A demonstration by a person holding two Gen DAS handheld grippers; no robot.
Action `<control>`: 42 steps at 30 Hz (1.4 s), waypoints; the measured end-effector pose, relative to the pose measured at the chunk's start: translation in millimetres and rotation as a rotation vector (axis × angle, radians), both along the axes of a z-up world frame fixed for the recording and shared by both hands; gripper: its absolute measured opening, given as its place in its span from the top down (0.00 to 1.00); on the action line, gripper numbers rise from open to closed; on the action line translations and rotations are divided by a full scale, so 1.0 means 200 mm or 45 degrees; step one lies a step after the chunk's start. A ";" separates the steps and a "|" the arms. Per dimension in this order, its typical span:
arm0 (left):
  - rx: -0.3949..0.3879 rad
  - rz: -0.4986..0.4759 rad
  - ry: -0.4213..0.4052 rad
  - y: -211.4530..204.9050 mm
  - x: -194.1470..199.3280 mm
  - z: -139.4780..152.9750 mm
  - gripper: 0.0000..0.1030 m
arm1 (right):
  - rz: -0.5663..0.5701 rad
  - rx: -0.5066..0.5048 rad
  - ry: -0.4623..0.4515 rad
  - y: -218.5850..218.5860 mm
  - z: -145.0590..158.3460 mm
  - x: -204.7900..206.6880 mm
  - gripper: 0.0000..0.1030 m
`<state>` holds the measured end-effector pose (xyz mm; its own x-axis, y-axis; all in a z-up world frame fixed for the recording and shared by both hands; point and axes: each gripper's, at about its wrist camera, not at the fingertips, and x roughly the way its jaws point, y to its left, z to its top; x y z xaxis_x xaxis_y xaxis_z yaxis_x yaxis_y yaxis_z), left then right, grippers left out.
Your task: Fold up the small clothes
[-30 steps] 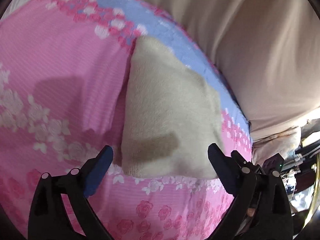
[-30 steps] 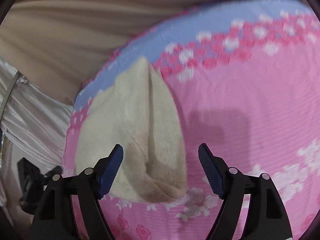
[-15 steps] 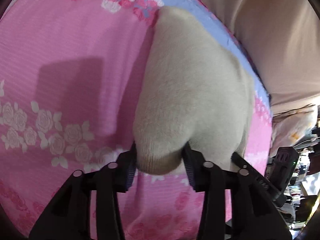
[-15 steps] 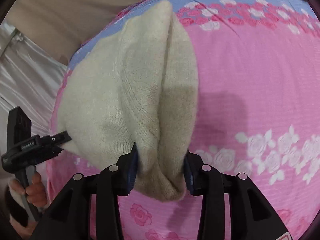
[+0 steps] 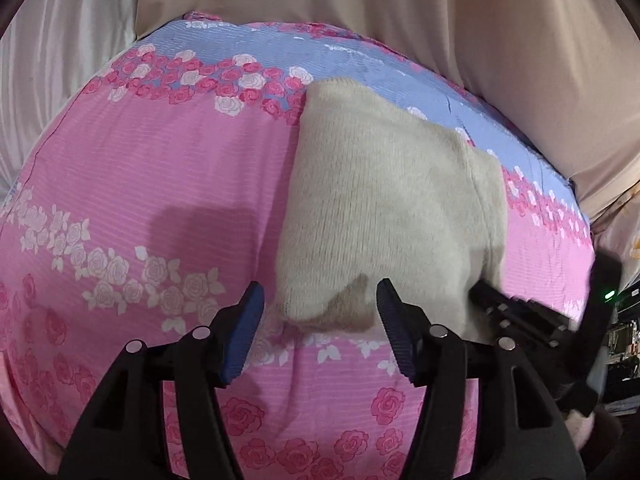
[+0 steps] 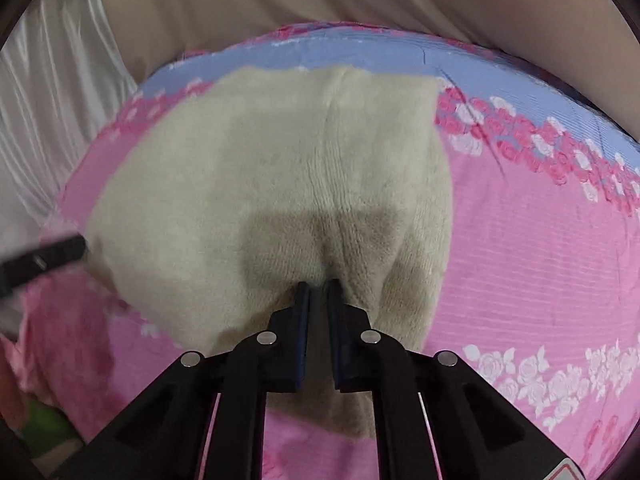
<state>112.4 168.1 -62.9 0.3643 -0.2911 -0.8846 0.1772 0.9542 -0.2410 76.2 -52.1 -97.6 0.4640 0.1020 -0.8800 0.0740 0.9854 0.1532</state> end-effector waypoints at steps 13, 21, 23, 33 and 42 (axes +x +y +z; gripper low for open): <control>0.095 -0.022 -0.028 0.01 -0.07 -0.02 0.39 | -0.286 0.174 -0.101 -0.37 0.06 0.25 0.45; 0.137 -0.005 0.029 0.04 -0.05 -0.14 0.39 | -0.285 0.340 -0.071 -0.41 0.01 0.58 0.87; 0.133 0.001 0.040 0.05 -0.05 -0.16 0.39 | -0.243 0.309 -0.156 -0.36 0.09 0.59 0.87; 0.136 0.016 -0.008 0.04 -0.06 -0.12 0.25 | -0.324 0.119 -0.241 -0.34 0.18 0.25 0.63; 0.149 0.043 -0.040 -0.01 -0.02 -0.16 0.16 | -0.167 0.012 -0.012 -0.08 -0.16 -0.06 0.58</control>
